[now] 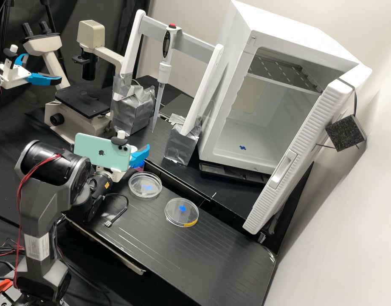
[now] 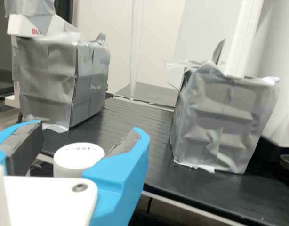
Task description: Open the bottle
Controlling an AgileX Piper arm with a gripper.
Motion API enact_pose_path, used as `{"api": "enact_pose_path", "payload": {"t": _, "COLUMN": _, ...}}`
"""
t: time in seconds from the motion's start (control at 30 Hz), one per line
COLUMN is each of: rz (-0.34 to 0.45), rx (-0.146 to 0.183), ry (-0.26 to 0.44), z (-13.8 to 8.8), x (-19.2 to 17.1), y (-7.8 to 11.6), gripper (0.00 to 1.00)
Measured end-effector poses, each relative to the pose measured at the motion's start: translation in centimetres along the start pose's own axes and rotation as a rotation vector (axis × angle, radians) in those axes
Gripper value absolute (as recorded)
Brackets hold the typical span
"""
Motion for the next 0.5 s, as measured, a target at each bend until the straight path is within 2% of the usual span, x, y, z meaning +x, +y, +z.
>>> {"api": "enact_pose_path", "payload": {"t": 0.5, "rz": -0.005, "rx": -0.001, "ry": -0.007, "z": 0.17, "x": 0.04, "y": -0.12, "gripper": 0.0}}
